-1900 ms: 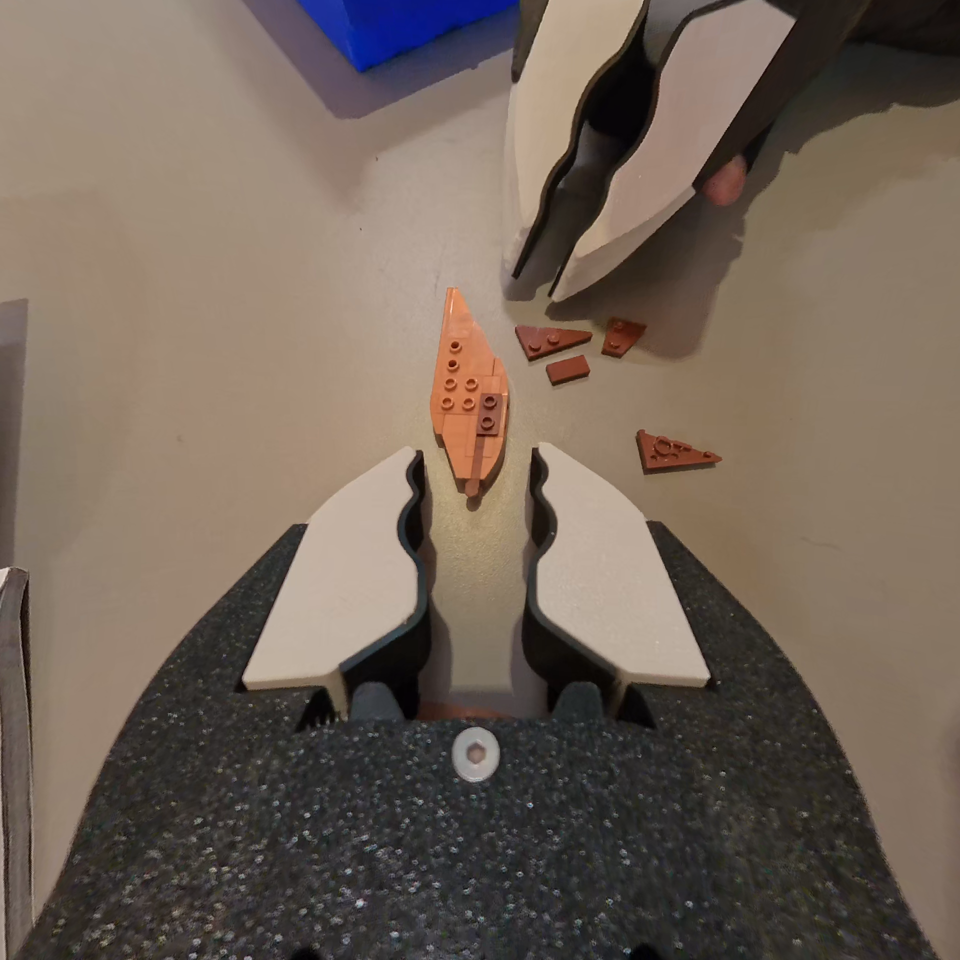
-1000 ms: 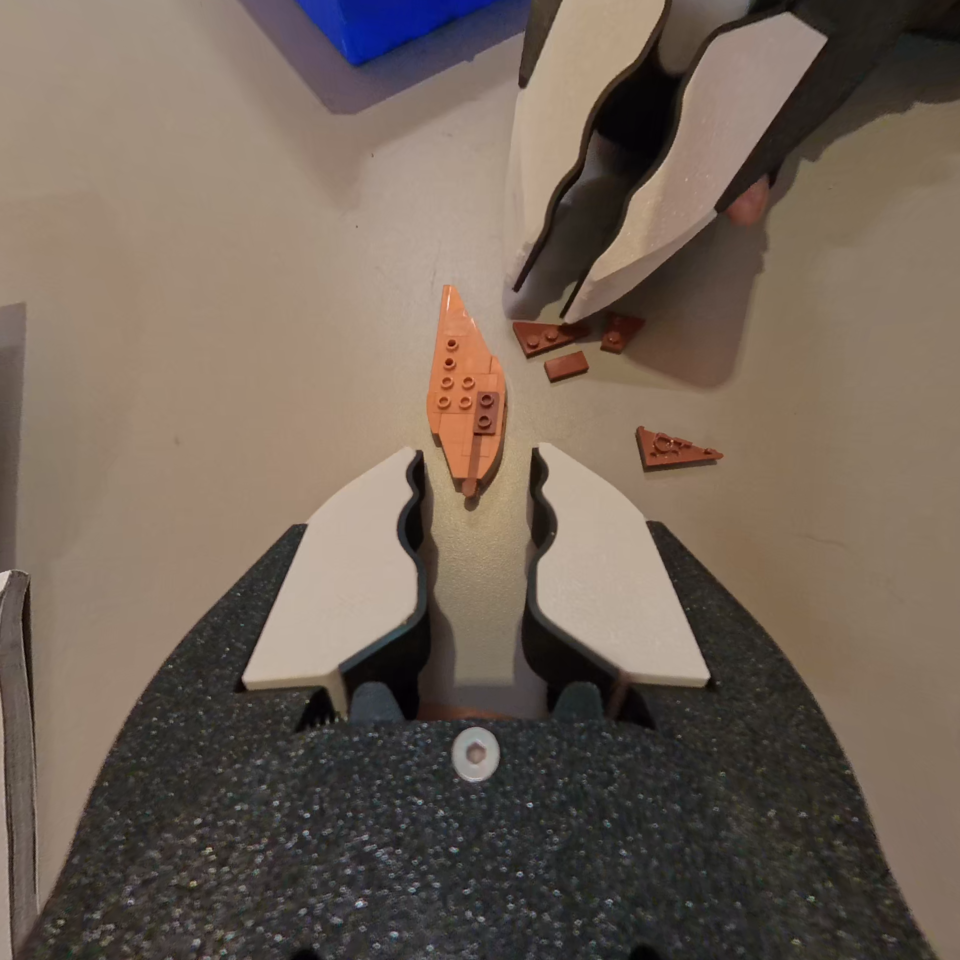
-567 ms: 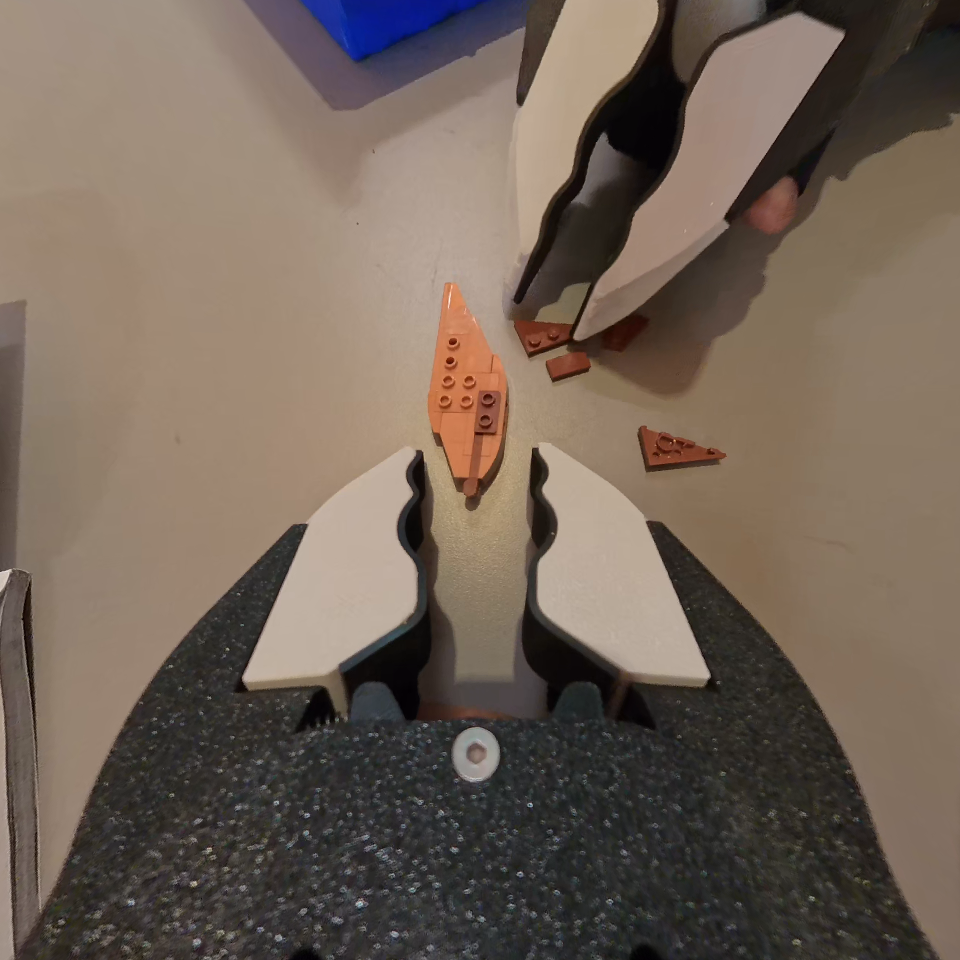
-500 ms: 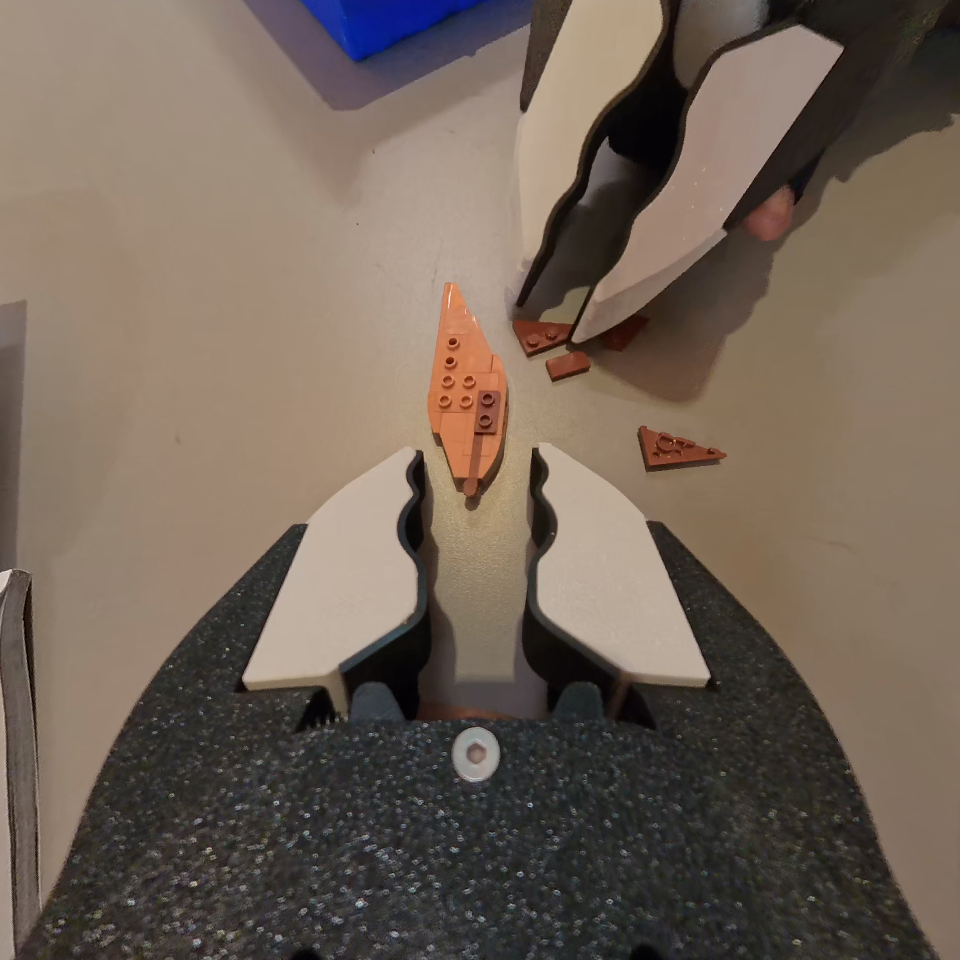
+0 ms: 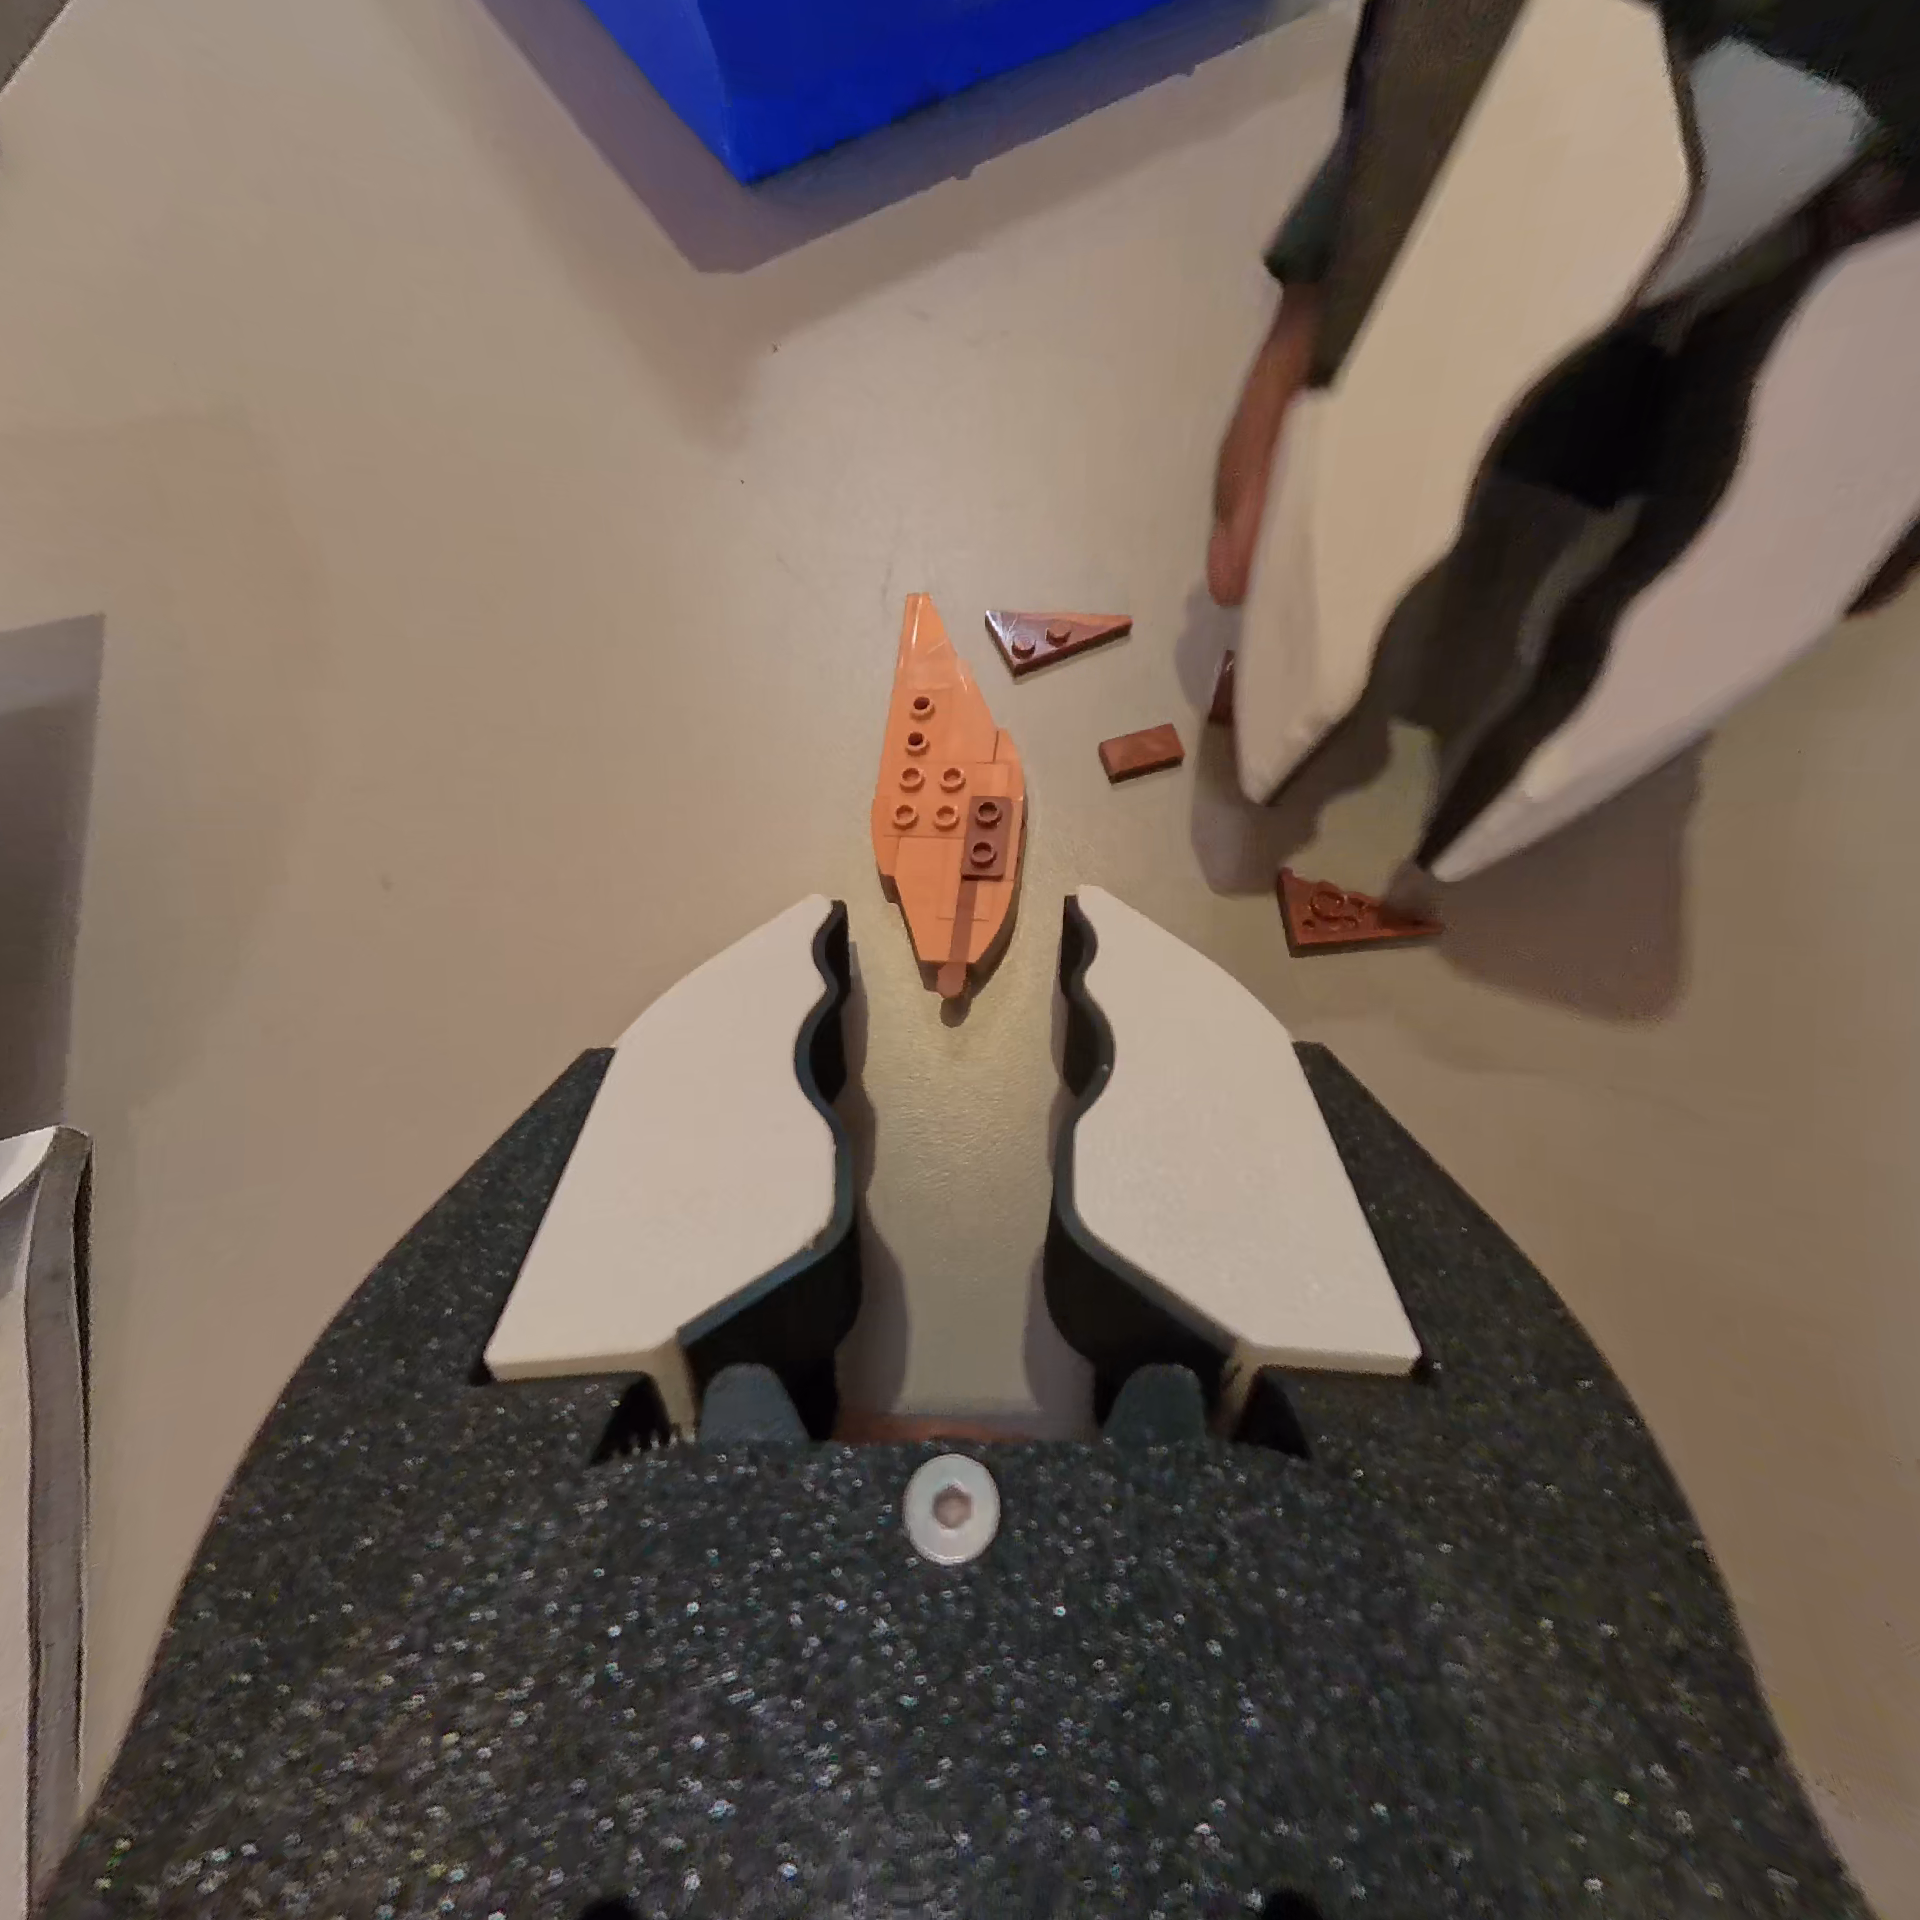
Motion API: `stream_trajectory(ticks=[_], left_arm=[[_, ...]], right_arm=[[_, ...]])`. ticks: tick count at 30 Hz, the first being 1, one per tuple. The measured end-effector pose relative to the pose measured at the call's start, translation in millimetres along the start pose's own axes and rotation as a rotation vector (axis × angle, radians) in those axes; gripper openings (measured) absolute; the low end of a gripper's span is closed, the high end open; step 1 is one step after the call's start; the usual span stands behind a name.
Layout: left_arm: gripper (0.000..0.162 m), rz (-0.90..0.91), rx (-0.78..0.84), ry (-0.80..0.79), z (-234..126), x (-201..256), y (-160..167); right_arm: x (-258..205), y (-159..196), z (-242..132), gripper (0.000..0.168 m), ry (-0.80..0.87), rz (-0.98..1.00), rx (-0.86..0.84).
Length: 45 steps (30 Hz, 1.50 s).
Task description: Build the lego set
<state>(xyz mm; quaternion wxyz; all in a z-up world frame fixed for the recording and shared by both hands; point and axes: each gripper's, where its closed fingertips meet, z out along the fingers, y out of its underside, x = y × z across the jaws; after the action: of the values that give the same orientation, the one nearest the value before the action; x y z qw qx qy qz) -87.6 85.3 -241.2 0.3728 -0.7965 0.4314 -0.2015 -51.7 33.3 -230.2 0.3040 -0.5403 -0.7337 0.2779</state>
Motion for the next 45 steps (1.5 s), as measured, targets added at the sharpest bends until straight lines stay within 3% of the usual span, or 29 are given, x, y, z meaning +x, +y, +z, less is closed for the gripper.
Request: stream_trajectory(ticks=[7, 17, 27, 36, 39, 45], left_arm=[[0.039, 0.000, 0.011, -0.003, -2, 0, -1], [0.041, 0.069, 0.036, -0.017, -13, 2, -8], [0.038, 0.382, 0.135, 0.120, -15, 50, -19], [0.024, 0.634, 0.177, 0.052, -8, 64, -24], [0.011, 0.647, 0.175, 0.054, -5, 65, -23], [0.006, 0.525, 0.199, 0.080, 1, 59, -25]], right_arm=[[-10, 10, 13, 0.041, -0.038, 0.040, -0.087], [-8, 11, 14, 0.032, -0.040, 0.060, -0.093], [7, 1, -2, 0.032, -0.136, 0.331, 0.026], [2, -9, -7, 0.032, -0.236, 0.456, 0.084], [4, -10, -8, 0.032, -0.245, 0.484, 0.102], [12, -15, -12, 0.025, -0.238, 0.515, 0.157]])
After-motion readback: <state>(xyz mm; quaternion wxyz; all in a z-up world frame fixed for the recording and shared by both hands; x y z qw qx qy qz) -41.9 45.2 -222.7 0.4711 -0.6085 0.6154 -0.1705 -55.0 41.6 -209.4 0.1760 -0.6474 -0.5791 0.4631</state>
